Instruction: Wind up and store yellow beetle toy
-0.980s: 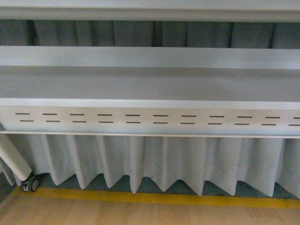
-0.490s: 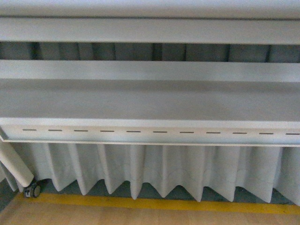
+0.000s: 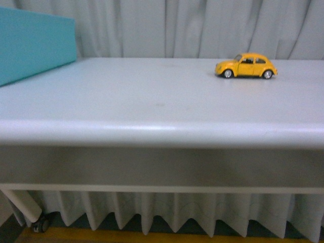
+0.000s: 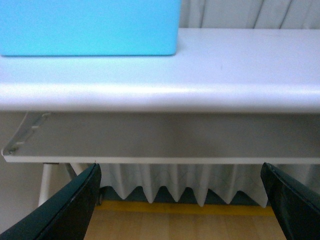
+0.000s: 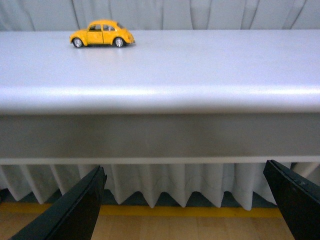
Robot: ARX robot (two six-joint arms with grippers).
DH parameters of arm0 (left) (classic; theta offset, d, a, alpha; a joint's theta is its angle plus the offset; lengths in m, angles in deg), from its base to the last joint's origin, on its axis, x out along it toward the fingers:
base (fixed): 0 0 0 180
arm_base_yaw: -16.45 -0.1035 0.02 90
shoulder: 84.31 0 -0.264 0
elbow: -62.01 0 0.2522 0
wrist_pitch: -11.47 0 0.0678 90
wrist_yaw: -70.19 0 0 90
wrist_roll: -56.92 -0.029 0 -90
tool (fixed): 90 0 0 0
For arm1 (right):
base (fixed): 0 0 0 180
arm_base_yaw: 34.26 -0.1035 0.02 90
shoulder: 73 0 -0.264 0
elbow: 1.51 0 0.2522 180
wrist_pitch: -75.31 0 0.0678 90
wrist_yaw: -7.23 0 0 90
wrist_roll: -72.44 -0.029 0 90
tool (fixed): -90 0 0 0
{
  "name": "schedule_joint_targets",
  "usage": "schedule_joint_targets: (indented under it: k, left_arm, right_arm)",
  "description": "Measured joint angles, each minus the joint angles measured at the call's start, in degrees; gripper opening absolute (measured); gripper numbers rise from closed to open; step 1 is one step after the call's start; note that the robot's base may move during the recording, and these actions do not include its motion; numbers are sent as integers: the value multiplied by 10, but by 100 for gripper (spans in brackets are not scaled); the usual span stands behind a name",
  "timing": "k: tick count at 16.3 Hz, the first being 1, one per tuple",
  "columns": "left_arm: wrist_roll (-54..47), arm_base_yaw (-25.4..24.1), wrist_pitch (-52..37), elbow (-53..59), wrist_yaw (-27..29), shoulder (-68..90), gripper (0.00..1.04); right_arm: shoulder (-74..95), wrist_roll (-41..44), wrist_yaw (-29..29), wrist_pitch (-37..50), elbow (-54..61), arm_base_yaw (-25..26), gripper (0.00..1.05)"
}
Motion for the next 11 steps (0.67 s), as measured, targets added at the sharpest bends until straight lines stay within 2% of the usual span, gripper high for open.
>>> schedule_joint_targets:
  k: [11]
  left_arm:
    - [0, 0, -1, 0, -1, 0, 98]
  right_arm:
    - [0, -1, 0, 0, 0, 0, 98]
